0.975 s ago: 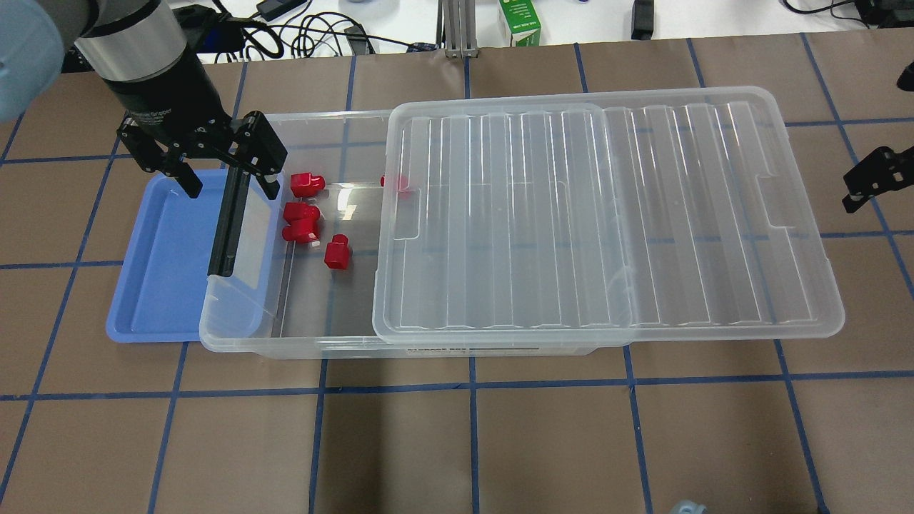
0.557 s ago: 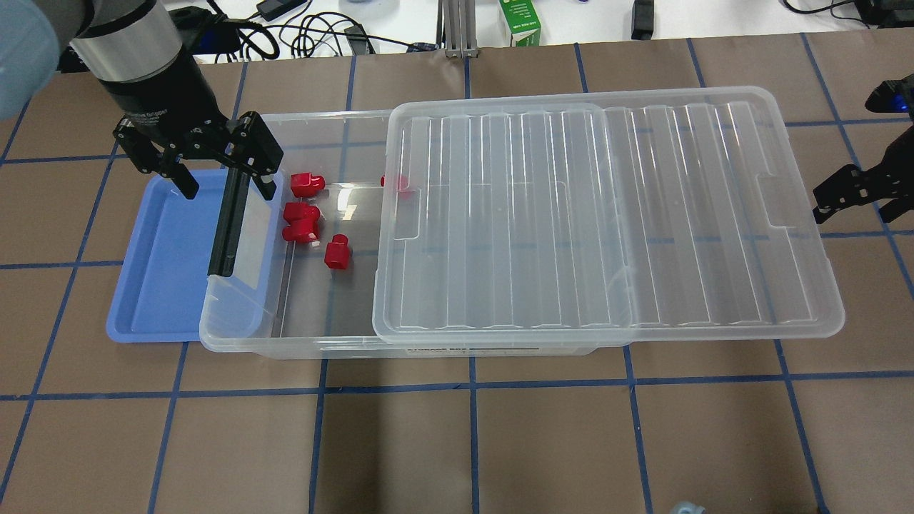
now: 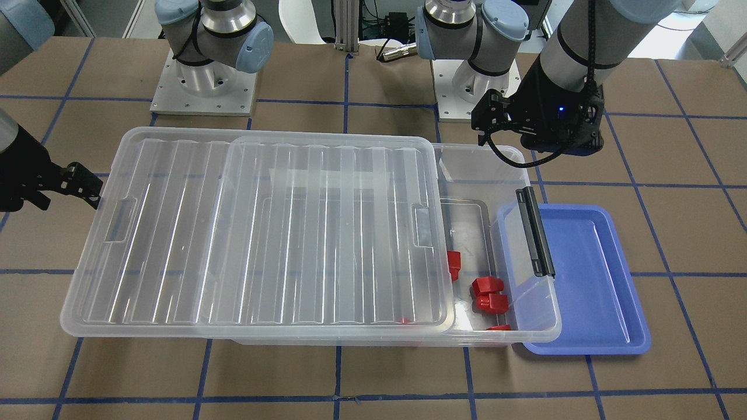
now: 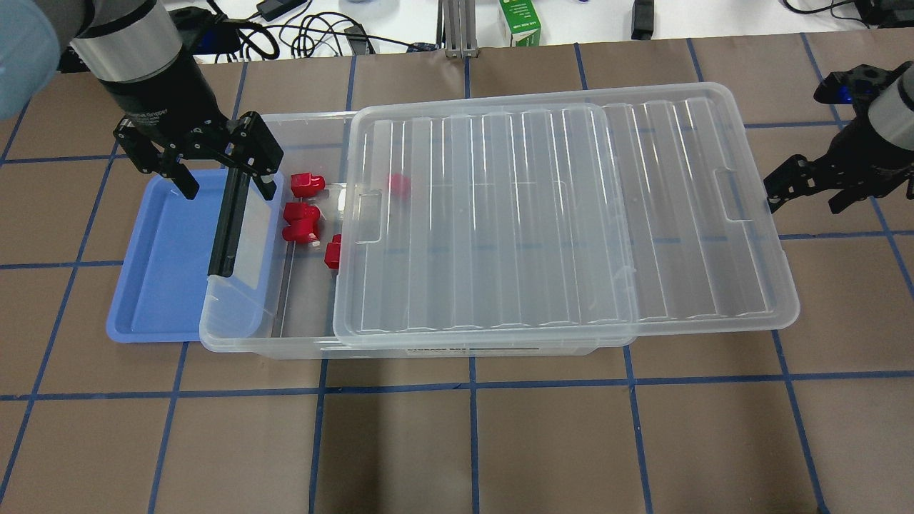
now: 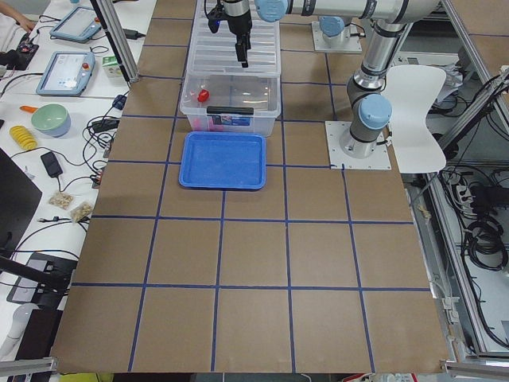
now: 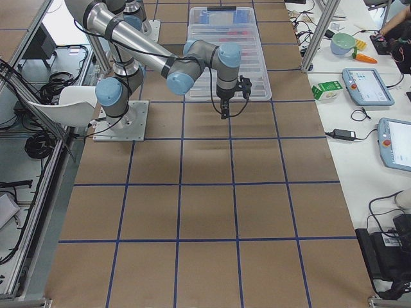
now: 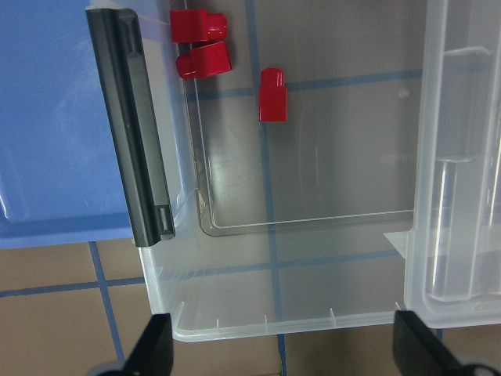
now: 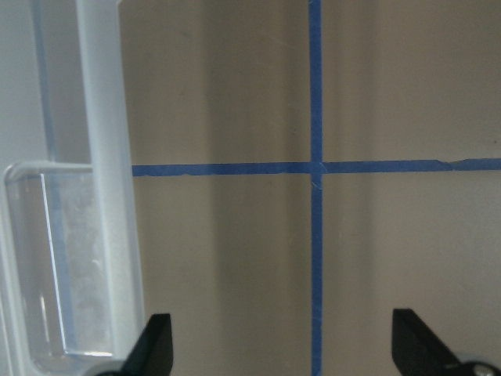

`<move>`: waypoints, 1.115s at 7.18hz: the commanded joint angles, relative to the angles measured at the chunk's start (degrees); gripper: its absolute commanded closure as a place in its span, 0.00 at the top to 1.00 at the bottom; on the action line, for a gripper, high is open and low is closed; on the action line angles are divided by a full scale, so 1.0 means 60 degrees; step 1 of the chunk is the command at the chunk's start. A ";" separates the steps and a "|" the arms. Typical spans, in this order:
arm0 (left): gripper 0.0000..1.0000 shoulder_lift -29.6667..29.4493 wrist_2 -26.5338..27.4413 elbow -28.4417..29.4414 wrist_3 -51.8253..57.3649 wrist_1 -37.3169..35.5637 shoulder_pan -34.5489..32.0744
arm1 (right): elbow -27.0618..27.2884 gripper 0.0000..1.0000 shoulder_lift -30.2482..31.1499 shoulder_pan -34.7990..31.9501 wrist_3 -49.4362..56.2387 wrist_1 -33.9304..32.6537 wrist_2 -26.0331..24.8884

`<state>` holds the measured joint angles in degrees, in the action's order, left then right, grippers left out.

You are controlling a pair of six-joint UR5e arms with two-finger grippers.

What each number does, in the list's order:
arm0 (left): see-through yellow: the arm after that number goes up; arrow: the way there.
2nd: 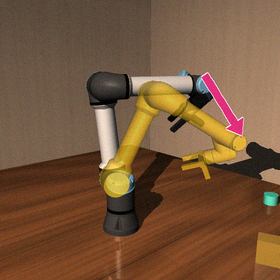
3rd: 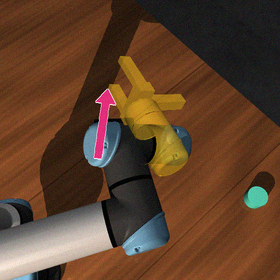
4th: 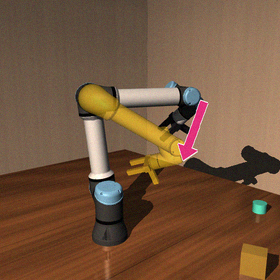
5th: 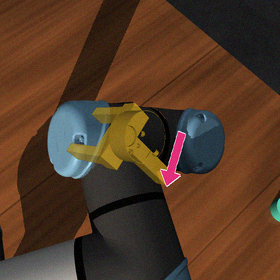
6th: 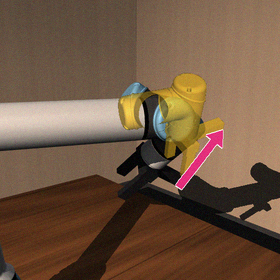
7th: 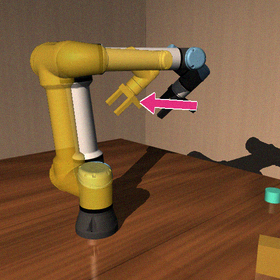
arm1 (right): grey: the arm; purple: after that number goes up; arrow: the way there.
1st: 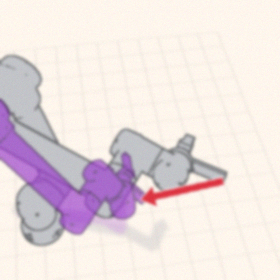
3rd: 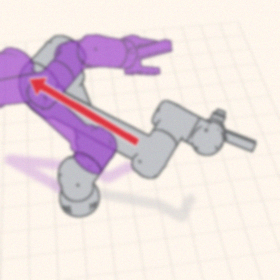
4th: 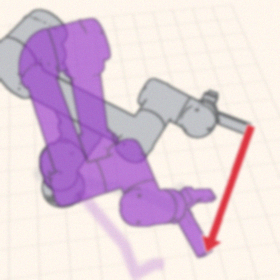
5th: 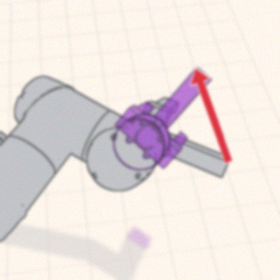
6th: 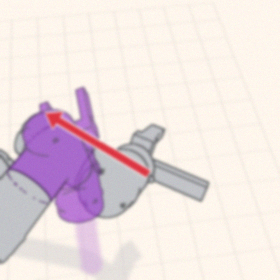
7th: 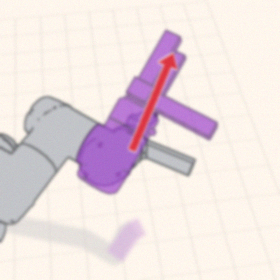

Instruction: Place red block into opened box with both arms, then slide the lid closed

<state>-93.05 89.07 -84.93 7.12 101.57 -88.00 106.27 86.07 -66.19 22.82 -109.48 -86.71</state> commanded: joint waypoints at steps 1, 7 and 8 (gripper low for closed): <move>1.00 -0.0005 -0.0005 -0.0010 0.0000 0.0005 -0.0011 | -0.0017 1.00 -0.0005 -0.1092 -0.1191 -0.0194 -0.0007; 1.00 0.0053 -0.0020 -0.0288 0.0000 -0.0025 -0.0011 | -0.0017 1.00 -0.0151 -0.2544 -0.2090 -0.0679 0.0007; 1.00 0.0053 -0.0006 -0.0303 0.0000 -0.0010 -0.0011 | -0.0032 1.00 -0.0224 -0.2648 -0.2090 -0.0911 -0.0007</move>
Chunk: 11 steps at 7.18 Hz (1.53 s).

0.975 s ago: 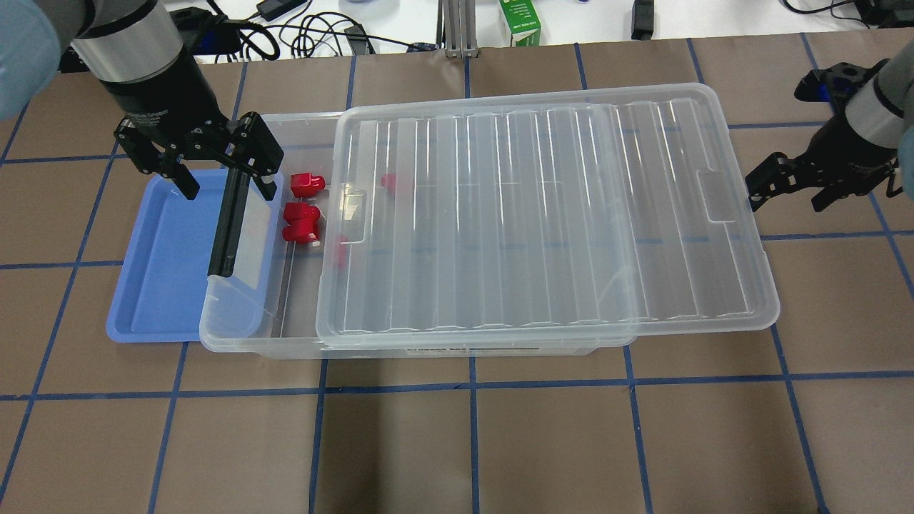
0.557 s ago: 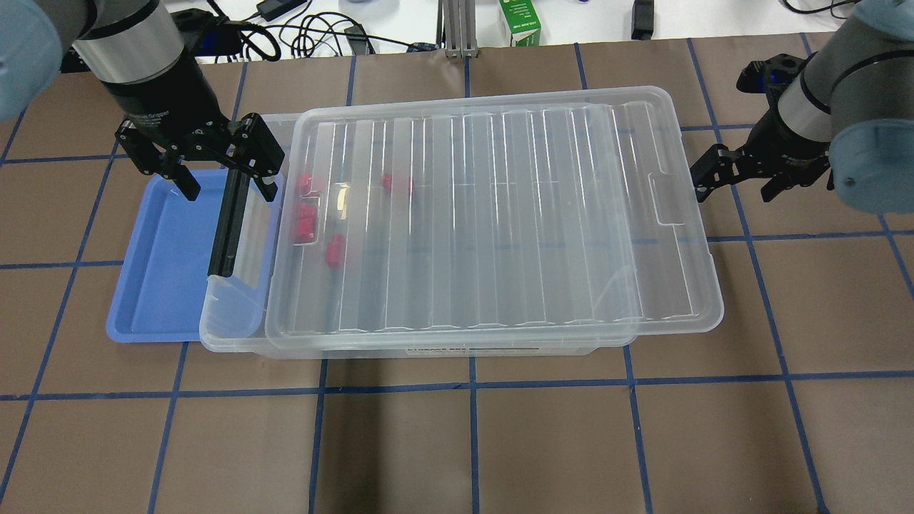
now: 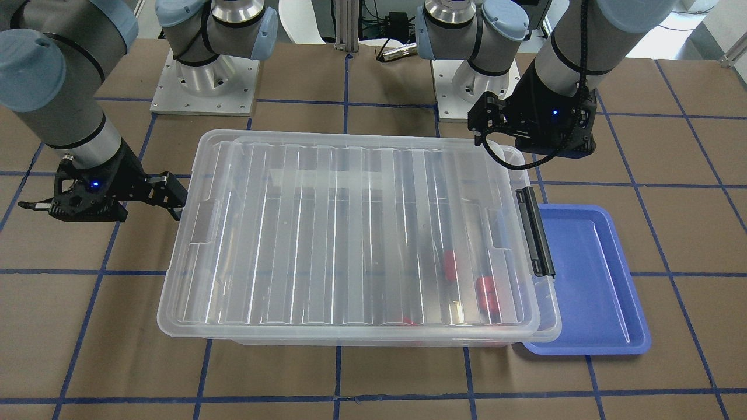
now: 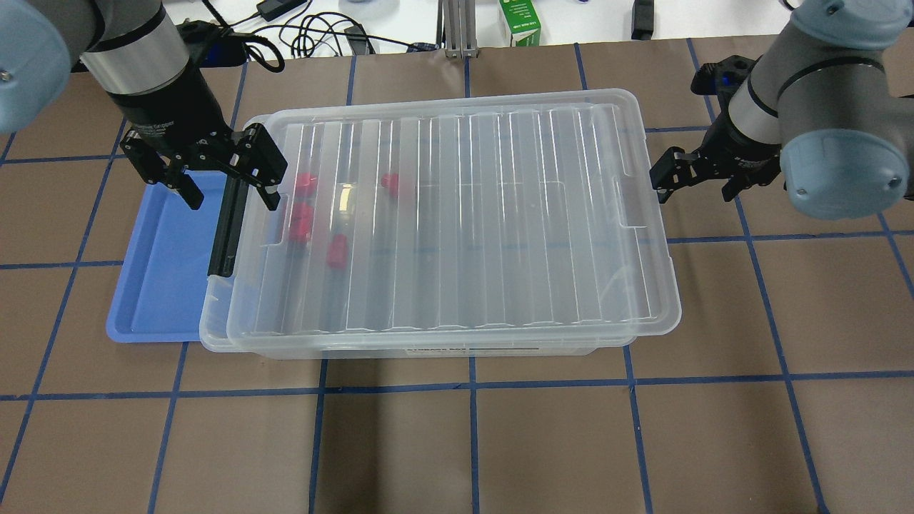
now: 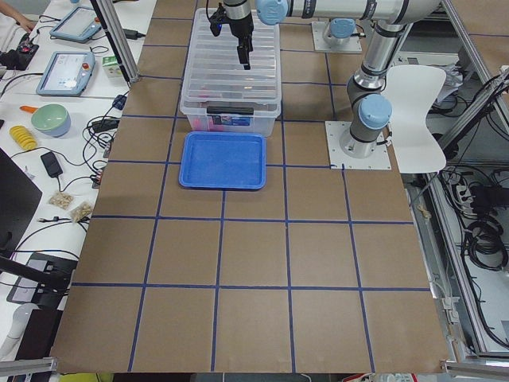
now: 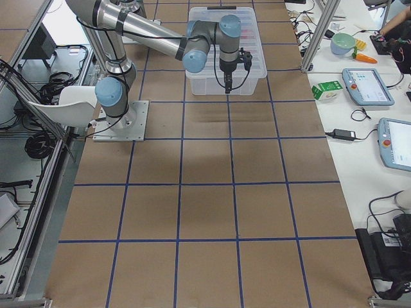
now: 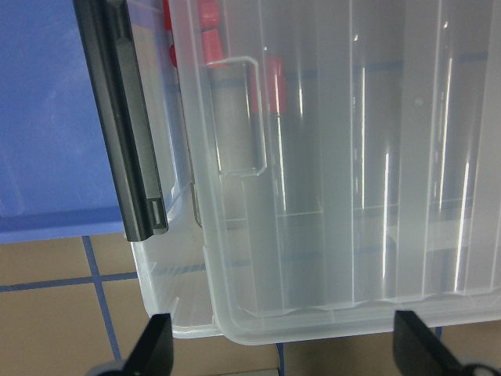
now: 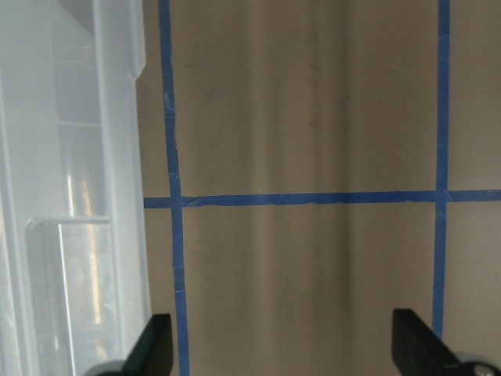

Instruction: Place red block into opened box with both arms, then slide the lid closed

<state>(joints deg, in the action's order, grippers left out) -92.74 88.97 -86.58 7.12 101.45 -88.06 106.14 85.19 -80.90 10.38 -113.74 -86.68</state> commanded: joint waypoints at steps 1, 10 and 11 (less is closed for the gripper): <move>1.00 0.0003 0.0011 -0.0028 0.0000 0.0010 0.0014 | -0.0097 1.00 -0.0135 -0.0199 0.0028 -0.0304 -0.0011; 1.00 0.0120 -0.0004 -0.0013 0.0015 -0.0107 0.0014 | -0.3248 1.00 0.1010 -0.1293 -0.1755 0.4735 -0.0508; 1.00 0.0149 0.0025 0.0059 0.0015 -0.0092 0.0058 | -0.3276 1.00 0.0818 -0.1355 -0.1672 0.4676 -0.0481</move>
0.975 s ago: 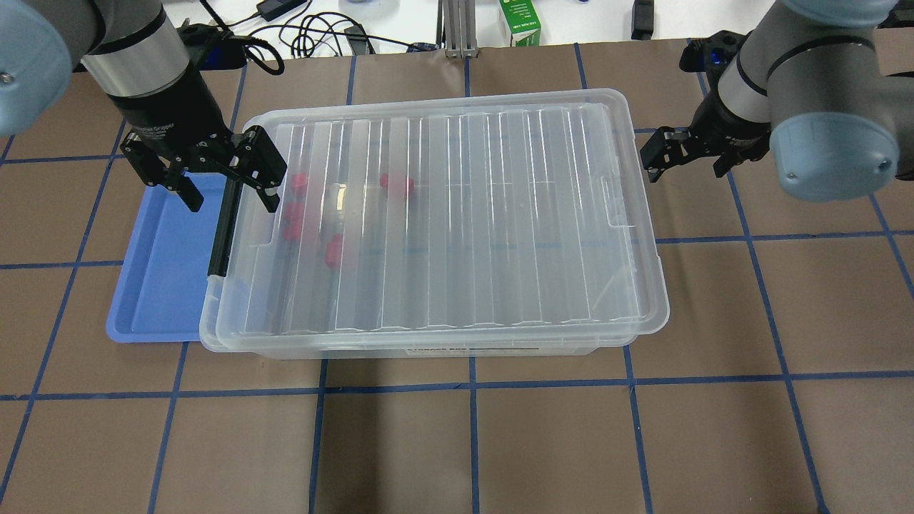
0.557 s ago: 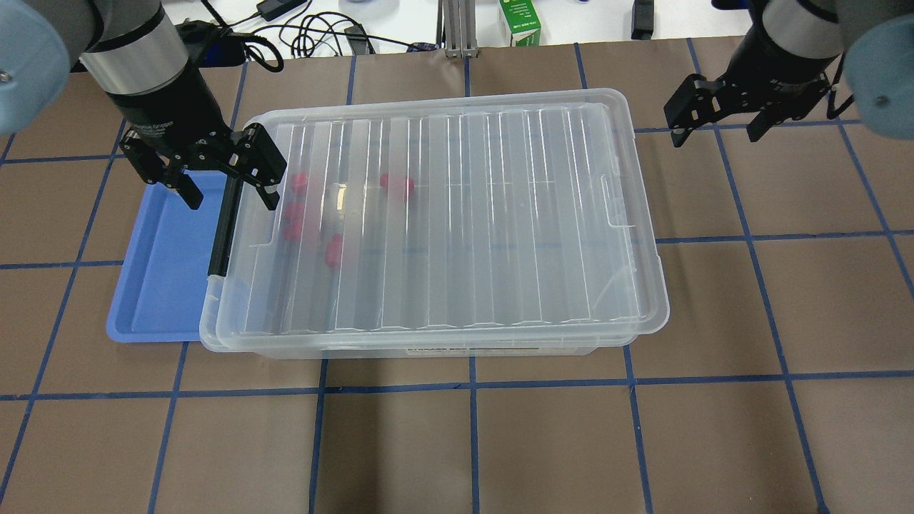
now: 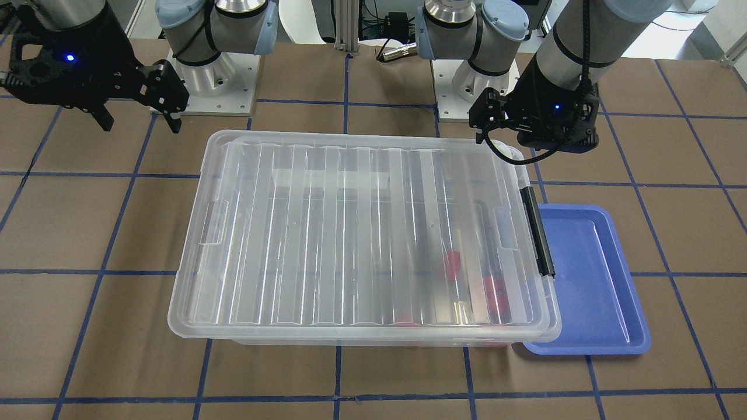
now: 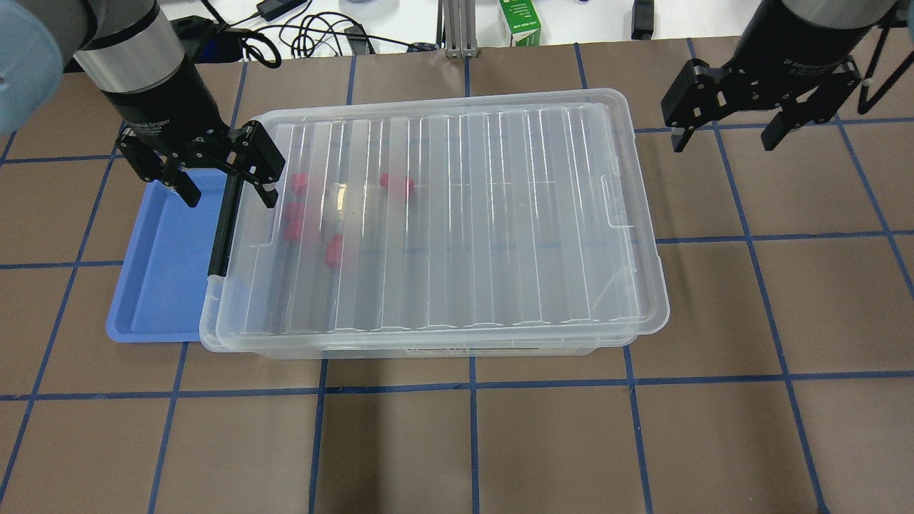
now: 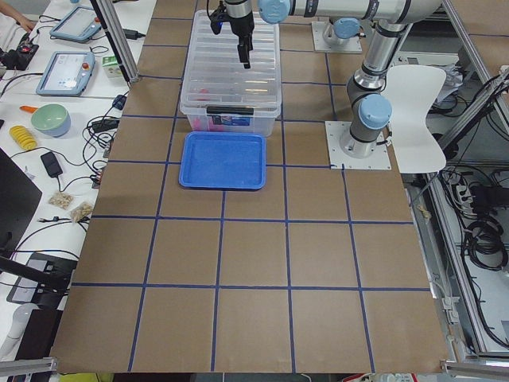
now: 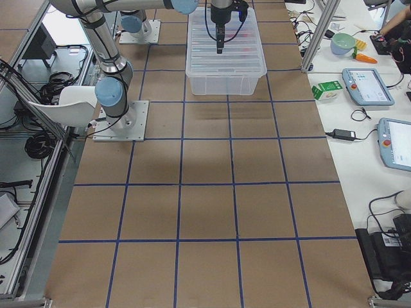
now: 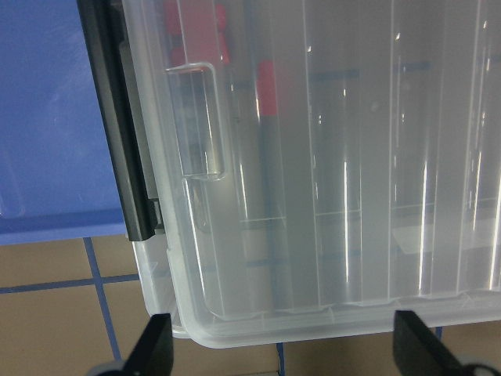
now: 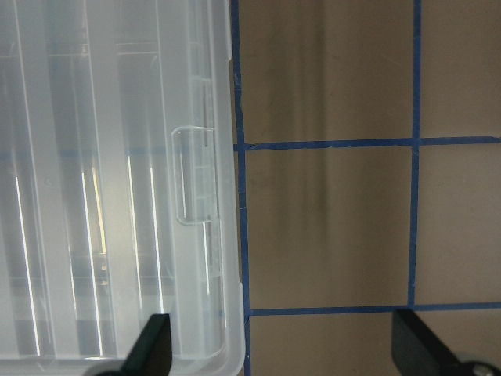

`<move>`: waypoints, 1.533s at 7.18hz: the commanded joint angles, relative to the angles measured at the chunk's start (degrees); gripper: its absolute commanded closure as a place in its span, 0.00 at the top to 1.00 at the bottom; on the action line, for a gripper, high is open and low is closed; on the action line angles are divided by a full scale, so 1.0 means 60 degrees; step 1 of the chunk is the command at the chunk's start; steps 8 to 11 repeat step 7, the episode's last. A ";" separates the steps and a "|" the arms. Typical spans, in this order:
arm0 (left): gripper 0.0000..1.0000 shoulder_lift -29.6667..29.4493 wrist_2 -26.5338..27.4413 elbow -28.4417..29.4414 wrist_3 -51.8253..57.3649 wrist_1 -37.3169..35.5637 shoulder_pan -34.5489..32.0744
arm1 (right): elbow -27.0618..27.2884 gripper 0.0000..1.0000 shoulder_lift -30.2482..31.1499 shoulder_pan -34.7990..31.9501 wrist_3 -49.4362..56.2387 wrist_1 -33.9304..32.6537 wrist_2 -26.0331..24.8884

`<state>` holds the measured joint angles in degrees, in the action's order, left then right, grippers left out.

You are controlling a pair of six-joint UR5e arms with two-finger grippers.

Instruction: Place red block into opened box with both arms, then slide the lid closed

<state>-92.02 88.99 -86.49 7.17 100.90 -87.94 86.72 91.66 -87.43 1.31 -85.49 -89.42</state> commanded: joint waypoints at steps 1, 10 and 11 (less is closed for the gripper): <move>1.00 0.0087 0.0559 -0.0013 -0.0008 0.0014 -0.0006 | 0.0033 1.00 -0.0276 -0.0268 0.0508 -0.0425 -0.0052; 1.00 0.0438 0.0448 -0.0072 -0.0155 0.0234 -0.0066 | 0.0034 1.00 -0.0262 -0.0253 0.0646 -0.0488 -0.0023; 1.00 0.0438 0.0448 -0.0072 -0.0155 0.0234 -0.0066 | 0.0034 1.00 -0.0262 -0.0253 0.0646 -0.0488 -0.0023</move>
